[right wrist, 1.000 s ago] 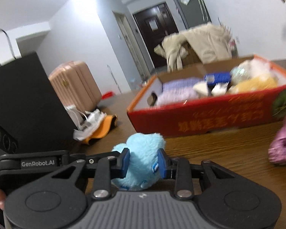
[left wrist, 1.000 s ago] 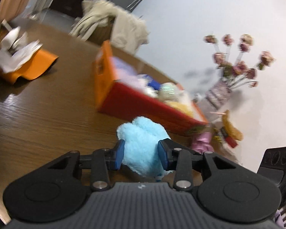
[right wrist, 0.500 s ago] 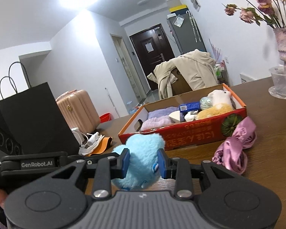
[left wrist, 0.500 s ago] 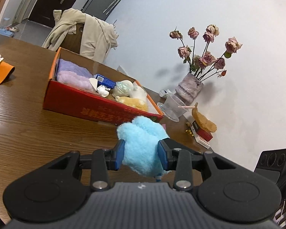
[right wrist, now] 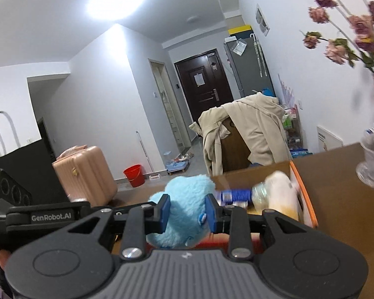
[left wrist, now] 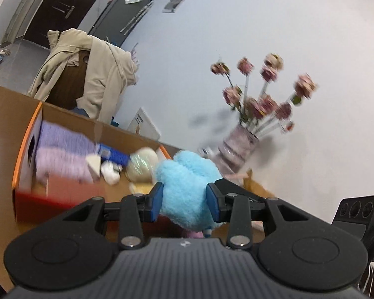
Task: Organize soft objects
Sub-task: 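Carry the light-blue plush into the box and open both grippers, then withdraw both grippers from the box back over the table, then close both grippers together on the pink satin bow, then carry the pink bow into the box and open both grippers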
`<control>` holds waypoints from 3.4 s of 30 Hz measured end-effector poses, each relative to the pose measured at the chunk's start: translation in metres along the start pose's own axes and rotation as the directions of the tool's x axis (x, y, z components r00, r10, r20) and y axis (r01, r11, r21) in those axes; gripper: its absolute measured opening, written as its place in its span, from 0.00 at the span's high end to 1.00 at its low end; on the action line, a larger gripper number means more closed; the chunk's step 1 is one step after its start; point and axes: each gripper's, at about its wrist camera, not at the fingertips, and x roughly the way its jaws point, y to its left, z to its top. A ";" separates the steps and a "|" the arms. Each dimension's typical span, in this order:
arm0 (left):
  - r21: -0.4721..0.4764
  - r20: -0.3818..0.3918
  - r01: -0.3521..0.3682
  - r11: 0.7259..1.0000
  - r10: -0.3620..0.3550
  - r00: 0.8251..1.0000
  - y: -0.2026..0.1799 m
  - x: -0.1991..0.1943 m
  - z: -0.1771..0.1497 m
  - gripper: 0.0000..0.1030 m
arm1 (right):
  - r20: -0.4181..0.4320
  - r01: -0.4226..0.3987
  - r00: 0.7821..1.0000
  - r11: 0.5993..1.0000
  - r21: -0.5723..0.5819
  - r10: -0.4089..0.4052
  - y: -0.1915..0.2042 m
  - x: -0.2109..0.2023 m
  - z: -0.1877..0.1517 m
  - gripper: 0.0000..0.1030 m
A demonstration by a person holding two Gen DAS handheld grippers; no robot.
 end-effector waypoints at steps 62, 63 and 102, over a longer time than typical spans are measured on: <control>0.336 0.124 -0.428 0.839 0.412 0.903 -0.096 -0.120 -0.172 0.00 | -0.025 0.183 0.981 0.959 -0.215 -0.193 0.003 -0.163 -0.111 0.16; 0.338 0.119 -0.428 0.838 0.413 0.903 -0.097 -0.114 -0.172 0.00 | -0.027 0.187 0.980 0.961 -0.204 -0.196 -0.002 -0.163 -0.110 0.16; 0.219 -0.206 -0.140 0.966 0.185 0.961 -0.064 0.038 -0.141 0.83 | -0.249 0.142 0.963 0.982 0.124 -0.108 -0.099 -0.033 -0.084 0.80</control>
